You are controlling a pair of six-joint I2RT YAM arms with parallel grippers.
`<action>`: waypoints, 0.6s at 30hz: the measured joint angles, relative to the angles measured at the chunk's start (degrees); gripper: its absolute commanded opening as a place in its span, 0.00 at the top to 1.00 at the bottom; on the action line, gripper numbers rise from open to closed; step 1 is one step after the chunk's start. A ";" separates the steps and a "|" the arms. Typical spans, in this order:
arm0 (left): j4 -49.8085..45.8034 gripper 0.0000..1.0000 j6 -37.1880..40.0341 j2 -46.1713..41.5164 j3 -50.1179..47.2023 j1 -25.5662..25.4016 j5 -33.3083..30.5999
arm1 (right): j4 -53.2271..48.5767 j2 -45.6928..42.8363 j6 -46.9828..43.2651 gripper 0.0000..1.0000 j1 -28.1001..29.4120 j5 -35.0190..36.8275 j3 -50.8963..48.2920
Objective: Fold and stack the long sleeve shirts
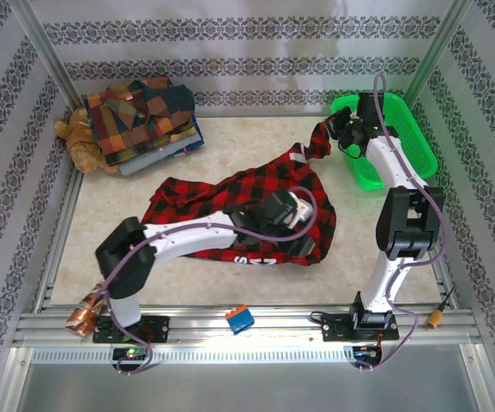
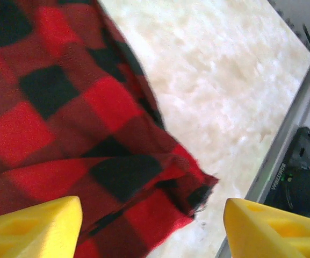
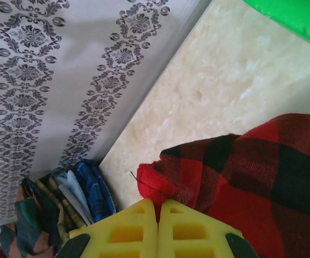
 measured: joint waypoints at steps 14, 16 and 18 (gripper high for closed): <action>-9.55 0.19 -9.57 -12.48 -26.34 31.30 -12.22 | -0.57 7.56 -0.17 1.00 6.16 -1.44 14.56; -11.43 0.19 -10.69 -10.95 -28.61 33.97 -13.70 | -1.01 9.03 -0.31 1.00 7.43 -1.46 16.24; -11.72 0.19 -11.47 -11.13 -28.41 36.54 -15.67 | -1.92 10.75 -0.92 1.00 8.81 -1.70 18.58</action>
